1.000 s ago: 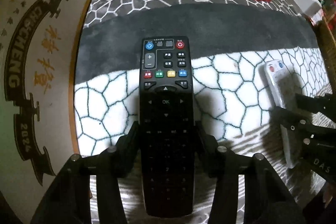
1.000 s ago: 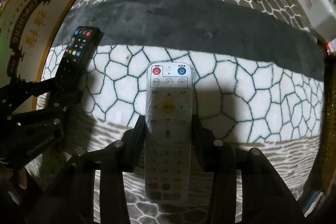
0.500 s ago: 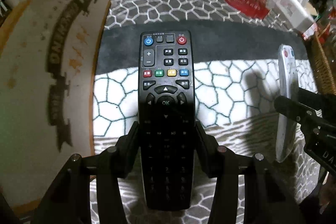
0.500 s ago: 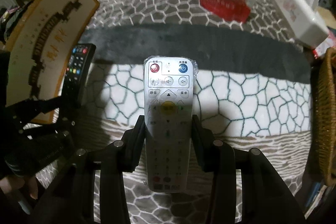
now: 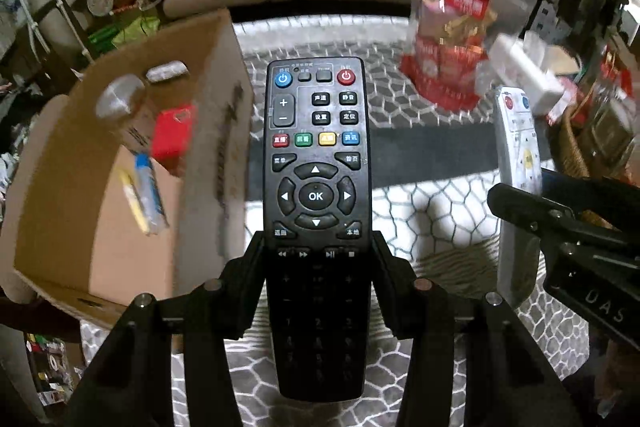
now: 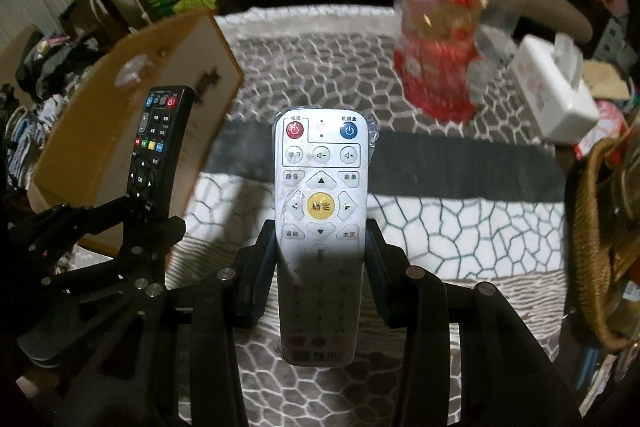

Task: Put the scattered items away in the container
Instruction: 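Lift and carry both remotes toward the cardboard box with both grippers, then lower the white remote into the box beside the glue stick with the right gripper, then open the right gripper to release the white remote in the box, then withdraw the right gripper while the left gripper carries the black remote over the box, then lower the black remote onto the box floor and open the left gripper, then withdraw both grippers up and away from the cardboard box, then reach both grippers toward the clear bag of red-labelled snacks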

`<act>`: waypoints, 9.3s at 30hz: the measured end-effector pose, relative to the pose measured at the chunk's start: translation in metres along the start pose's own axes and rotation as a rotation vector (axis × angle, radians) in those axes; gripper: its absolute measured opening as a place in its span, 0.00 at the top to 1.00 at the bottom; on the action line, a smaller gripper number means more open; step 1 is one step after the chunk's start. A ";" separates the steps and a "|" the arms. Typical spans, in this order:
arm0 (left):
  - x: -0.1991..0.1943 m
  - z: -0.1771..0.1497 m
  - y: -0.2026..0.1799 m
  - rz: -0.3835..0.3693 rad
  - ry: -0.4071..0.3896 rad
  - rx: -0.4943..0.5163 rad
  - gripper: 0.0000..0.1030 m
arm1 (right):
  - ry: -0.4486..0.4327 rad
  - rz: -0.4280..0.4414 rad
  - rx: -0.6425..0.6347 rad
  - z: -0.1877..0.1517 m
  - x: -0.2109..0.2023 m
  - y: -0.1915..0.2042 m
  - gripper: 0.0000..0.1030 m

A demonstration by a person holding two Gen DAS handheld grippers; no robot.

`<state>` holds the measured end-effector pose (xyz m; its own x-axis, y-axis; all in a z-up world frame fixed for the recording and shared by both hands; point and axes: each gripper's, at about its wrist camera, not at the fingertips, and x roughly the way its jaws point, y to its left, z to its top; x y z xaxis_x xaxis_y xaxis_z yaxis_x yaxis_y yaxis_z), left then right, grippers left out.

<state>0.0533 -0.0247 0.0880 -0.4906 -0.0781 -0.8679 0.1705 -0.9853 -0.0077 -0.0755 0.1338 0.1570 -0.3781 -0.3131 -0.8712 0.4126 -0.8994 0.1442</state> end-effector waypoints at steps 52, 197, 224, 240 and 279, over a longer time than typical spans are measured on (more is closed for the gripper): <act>0.020 0.022 0.285 0.049 -0.005 -0.212 0.52 | 0.375 -0.027 -0.339 0.093 0.212 0.302 0.61; -0.067 0.027 0.201 0.279 -0.138 -0.262 0.29 | -0.192 0.258 -0.314 -0.020 -0.047 0.171 0.54; -0.106 -0.050 0.164 0.227 -0.228 -0.175 0.29 | -0.178 0.176 -0.351 -0.048 -0.059 0.229 0.53; -0.092 -0.043 0.076 0.160 -0.254 -0.059 0.29 | -0.205 0.151 -0.280 -0.072 -0.078 0.154 0.50; 0.120 0.174 -0.071 -0.210 -0.181 0.051 0.29 | -0.229 -0.003 0.184 0.014 0.029 -0.174 0.50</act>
<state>-0.1659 0.0099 0.0709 -0.6559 0.1070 -0.7472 0.0083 -0.9888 -0.1489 -0.1693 0.2768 0.1134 -0.5652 -0.3519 -0.7461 0.2616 -0.9342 0.2425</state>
